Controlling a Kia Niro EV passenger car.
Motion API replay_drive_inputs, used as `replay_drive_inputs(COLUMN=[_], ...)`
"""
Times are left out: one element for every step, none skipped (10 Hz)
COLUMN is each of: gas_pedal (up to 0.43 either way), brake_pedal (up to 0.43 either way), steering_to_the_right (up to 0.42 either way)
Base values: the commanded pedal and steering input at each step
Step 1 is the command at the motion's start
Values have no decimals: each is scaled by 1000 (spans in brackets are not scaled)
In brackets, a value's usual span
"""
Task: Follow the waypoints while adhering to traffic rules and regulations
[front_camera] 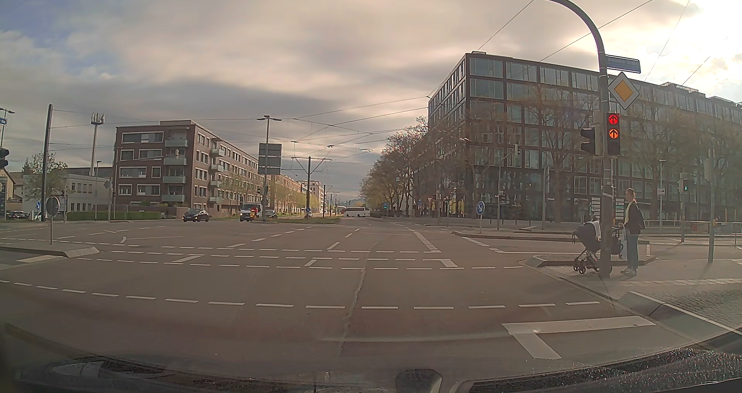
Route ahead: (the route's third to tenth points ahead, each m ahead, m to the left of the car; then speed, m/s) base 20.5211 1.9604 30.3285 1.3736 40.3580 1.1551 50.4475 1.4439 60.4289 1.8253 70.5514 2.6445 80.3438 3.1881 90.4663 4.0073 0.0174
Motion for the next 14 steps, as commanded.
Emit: replay_drive_inputs(gas_pedal=[0, 0, 0, 0, 0, 0, 0, 0, 0, 138, 228, 248, 260, 268], brake_pedal=[189, 189, 189, 189, 104, 0, 0, 0, 0, 0, 0, 0, 0, 0], steering_to_the_right=[-6, -6, -6, -6, -6, -6, -6, -6, -6, -6, -6, -6, -6, -6])
